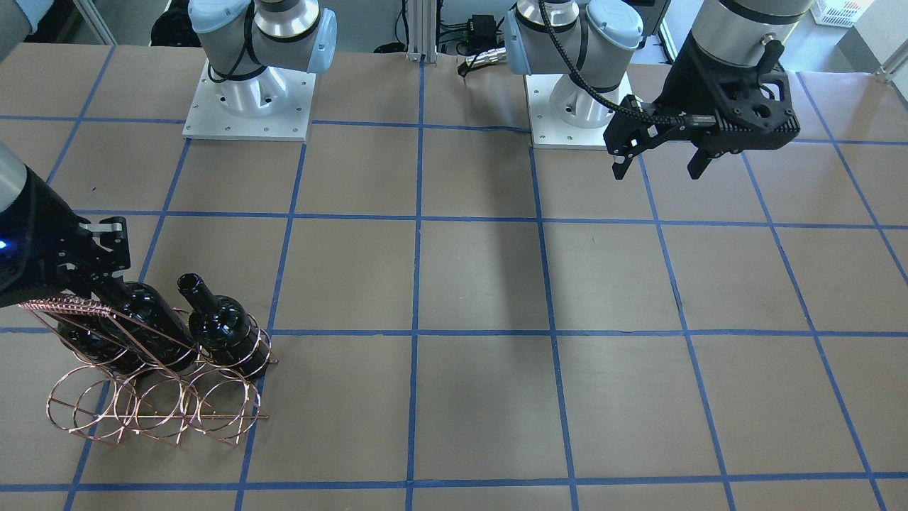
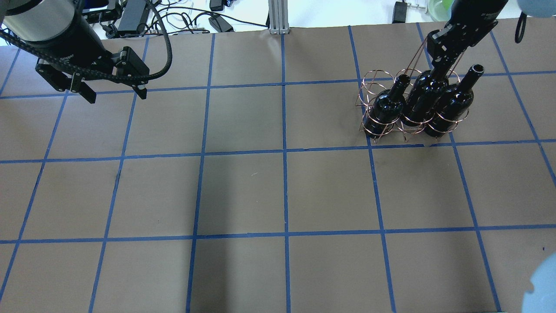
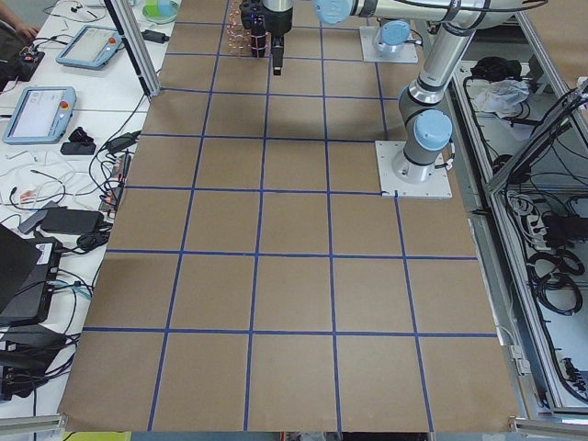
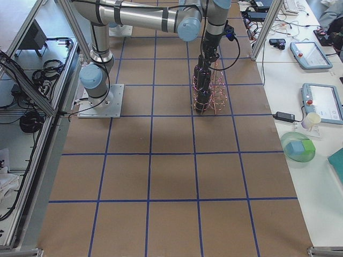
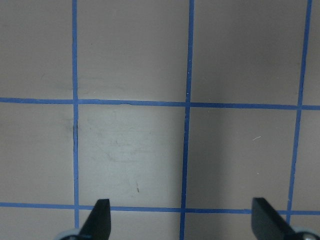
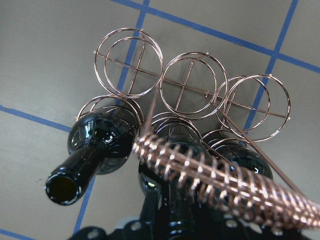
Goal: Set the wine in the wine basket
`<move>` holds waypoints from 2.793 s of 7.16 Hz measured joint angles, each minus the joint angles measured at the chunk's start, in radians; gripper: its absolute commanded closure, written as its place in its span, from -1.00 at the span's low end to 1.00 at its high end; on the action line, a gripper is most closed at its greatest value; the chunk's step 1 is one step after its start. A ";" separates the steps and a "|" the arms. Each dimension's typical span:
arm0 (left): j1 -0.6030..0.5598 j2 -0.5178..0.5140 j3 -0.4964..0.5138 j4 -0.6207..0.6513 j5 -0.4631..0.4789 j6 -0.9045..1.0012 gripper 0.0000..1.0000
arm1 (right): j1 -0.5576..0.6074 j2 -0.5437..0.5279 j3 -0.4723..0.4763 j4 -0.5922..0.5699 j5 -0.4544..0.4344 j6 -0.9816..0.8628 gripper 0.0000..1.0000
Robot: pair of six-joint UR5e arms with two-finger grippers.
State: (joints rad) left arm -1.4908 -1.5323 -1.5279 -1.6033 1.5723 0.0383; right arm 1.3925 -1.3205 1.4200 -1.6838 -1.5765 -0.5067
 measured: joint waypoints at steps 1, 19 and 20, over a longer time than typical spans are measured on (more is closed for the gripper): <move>0.000 0.001 0.002 0.007 0.000 0.004 -1.00 | 0.000 0.003 0.048 -0.062 0.000 0.000 0.91; 0.001 0.037 -0.012 -0.056 0.009 0.006 -1.00 | 0.277 -0.330 0.060 0.169 0.006 0.507 -1.00; 0.001 0.037 -0.012 -0.056 0.009 0.006 -1.00 | 0.284 -0.329 0.060 0.168 0.003 0.516 -1.00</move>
State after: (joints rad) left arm -1.4896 -1.4956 -1.5401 -1.6598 1.5815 0.0445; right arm 1.6760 -1.6496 1.4802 -1.5155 -1.5739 0.0093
